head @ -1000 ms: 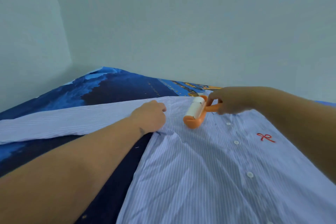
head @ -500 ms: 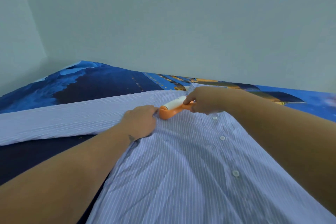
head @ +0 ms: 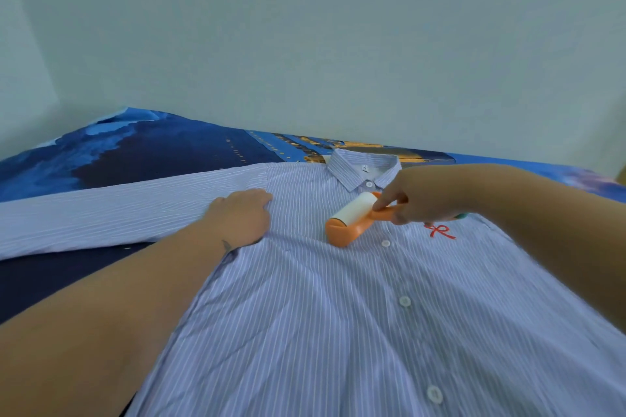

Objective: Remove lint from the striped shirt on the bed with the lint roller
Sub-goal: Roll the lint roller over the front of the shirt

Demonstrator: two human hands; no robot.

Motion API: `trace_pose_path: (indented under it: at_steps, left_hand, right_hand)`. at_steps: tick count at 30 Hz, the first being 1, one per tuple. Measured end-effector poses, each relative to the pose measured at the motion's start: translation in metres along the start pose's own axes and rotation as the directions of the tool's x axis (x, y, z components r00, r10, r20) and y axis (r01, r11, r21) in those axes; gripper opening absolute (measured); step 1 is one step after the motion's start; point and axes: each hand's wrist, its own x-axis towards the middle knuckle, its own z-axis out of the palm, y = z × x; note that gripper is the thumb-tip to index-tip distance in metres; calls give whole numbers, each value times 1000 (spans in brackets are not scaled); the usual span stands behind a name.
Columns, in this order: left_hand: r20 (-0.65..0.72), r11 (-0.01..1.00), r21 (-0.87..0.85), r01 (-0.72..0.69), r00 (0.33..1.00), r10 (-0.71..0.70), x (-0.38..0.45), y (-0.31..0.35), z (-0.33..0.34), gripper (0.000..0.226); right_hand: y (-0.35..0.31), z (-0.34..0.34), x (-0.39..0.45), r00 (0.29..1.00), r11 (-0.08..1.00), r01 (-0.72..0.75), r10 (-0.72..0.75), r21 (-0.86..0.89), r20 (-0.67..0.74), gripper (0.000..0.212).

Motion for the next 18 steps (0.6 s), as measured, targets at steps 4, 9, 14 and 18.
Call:
trace_pose_path:
  at_steps: [4, 9, 14, 18]
  left_hand:
    - [10, 1000, 4, 5, 1000, -5, -2, 2, -3, 29]
    - [16, 1000, 15, 0, 1000, 0, -4, 4, -6, 22]
    - [19, 997, 73, 7, 1000, -8, -8, 6, -9, 24]
    - [-121, 994, 101, -31, 992, 44, -14, 8, -9, 16]
  right_hand:
    - [9, 1, -17, 999, 1000, -19, 20, -16, 35, 30]
    - [15, -2, -37, 996, 996, -44, 50, -75, 71, 28]
    - [22, -13, -56, 989, 996, -80, 85, -45, 124, 22]
    - [28, -17, -75, 994, 991, -98, 92, 87, 66, 34]
